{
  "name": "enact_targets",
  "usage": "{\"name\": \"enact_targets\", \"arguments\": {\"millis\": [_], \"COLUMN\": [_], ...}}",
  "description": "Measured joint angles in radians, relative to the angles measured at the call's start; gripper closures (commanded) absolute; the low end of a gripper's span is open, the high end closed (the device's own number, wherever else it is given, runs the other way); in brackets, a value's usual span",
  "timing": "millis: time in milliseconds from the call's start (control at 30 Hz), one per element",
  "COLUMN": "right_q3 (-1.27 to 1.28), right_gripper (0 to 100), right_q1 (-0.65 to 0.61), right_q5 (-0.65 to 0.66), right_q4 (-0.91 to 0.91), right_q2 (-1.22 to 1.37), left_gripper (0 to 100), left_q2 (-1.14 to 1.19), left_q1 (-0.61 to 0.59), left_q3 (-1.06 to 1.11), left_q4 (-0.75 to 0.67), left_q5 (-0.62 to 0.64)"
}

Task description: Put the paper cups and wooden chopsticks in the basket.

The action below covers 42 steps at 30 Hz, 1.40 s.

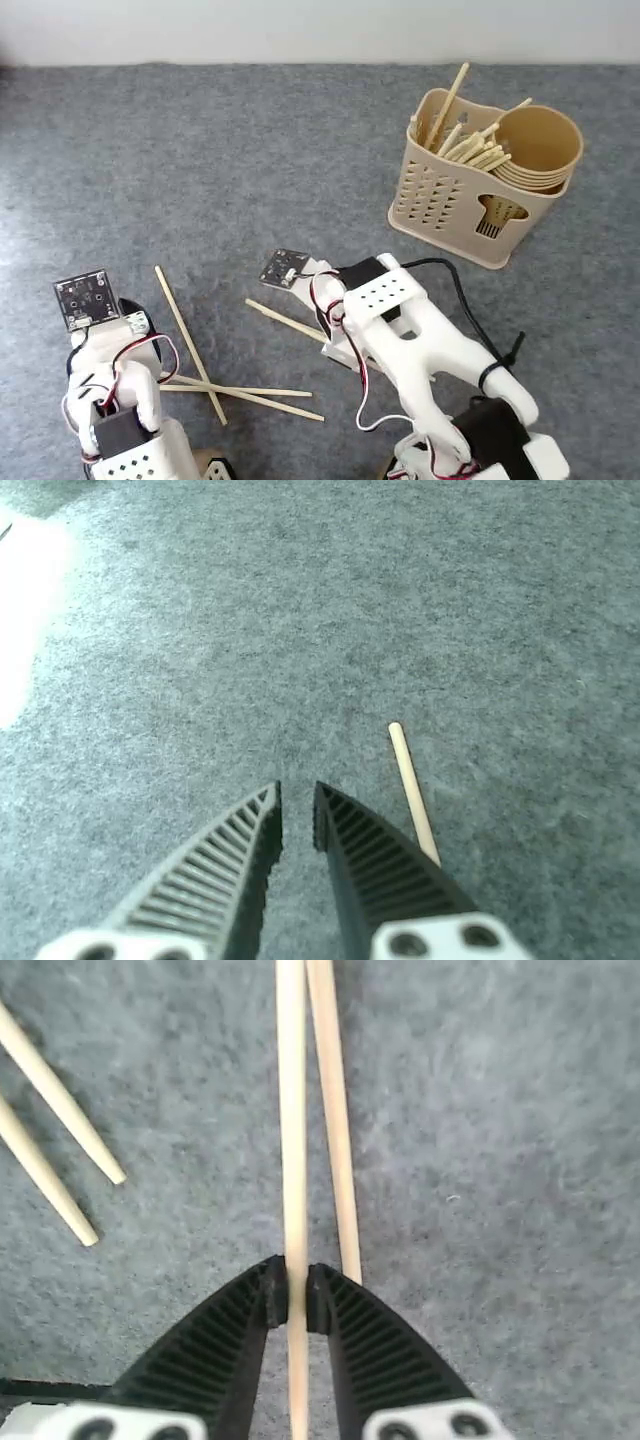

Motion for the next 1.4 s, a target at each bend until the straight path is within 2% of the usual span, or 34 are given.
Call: {"name": "enact_targets", "arguments": {"millis": [67,300,500,867,1033,1233,1400], "right_q3": [0.000,-0.078,-0.219,-0.430,-0.454,-0.454,-0.466], "right_gripper": [82.9,83.6,83.6,83.6,83.8,95.3,95.7], "right_q1": [0.002,-0.002,-0.133,-0.192,-0.224,-0.227,-0.184], "right_q5": [0.000,-0.014,-0.092,-0.173,-0.178,-0.181,-0.180], "right_q4": [0.003,0.006,-0.006,-0.021,-0.021,-0.058,-0.120], "right_q2": [0.000,0.003,0.023,0.384,0.446,0.451,0.511], "left_gripper": [95,95,95,95,95,95,95], "left_q2": [0.000,0.000,0.000,0.000,0.000,0.000,0.000], "left_q1": [0.000,0.000,0.000,0.000,0.000,0.000,0.000], "left_q3": [0.000,0.000,0.000,0.000,0.000,0.000,0.000], "left_q4": [0.000,0.000,0.000,0.000,0.000,0.000,0.000], "left_q5": [0.000,0.000,0.000,0.000,0.000,0.000,0.000]}}
